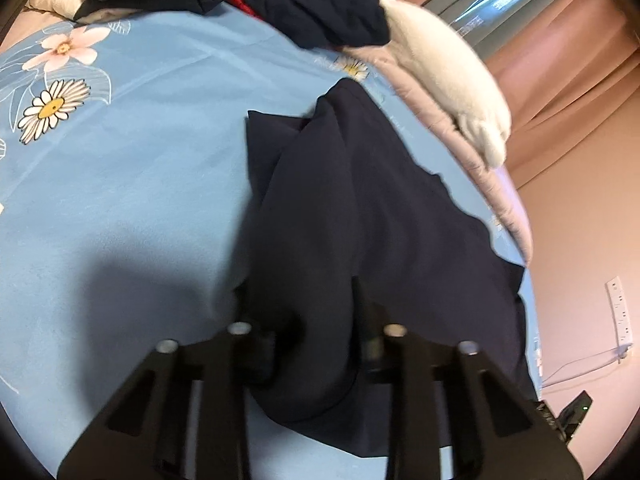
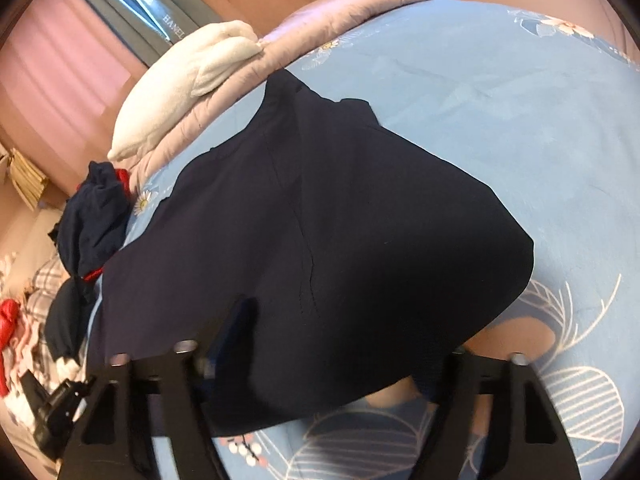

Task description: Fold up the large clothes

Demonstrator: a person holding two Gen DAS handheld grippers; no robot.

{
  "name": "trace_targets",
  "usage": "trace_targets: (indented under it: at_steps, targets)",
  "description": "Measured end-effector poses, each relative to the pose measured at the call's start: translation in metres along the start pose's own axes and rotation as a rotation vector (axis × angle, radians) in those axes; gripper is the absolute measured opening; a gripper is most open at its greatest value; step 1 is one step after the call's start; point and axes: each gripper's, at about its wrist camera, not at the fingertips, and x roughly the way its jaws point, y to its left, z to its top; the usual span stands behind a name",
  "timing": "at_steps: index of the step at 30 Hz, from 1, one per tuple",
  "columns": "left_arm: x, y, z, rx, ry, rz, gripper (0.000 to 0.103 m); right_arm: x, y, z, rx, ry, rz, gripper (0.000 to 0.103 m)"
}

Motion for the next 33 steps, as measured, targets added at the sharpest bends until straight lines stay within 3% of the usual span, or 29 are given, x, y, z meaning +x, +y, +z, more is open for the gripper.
trace_targets:
  at_steps: [2,5,12,20,26,33]
  targets:
    - [-0.011,-0.007,-0.002,0.015,-0.014,0.011,0.021,-0.003,0.003,0.001,-0.015,-0.004,0.001,0.030]
    - [-0.032,-0.018,-0.007,0.054,-0.035,0.033,0.020,-0.020,0.016,-0.003,-0.088,-0.025,-0.015,0.023]
    - [-0.097,-0.017,-0.027,0.099,-0.046,0.081,0.020,-0.067,0.031,-0.033,-0.197,-0.009,-0.018,0.022]
    - [-0.156,-0.009,-0.059,0.135,-0.084,0.150,0.020,-0.090,0.037,-0.069,-0.267,0.041,-0.018,0.022]
    - [-0.171,-0.019,-0.071,0.190,-0.112,0.169,0.020,-0.091,0.046,-0.082,-0.356,0.048,-0.072,0.022]
    - [-0.172,-0.036,-0.074,0.243,-0.127,0.171,0.020,-0.085,0.039,-0.079,-0.348,0.084,-0.108,0.026]
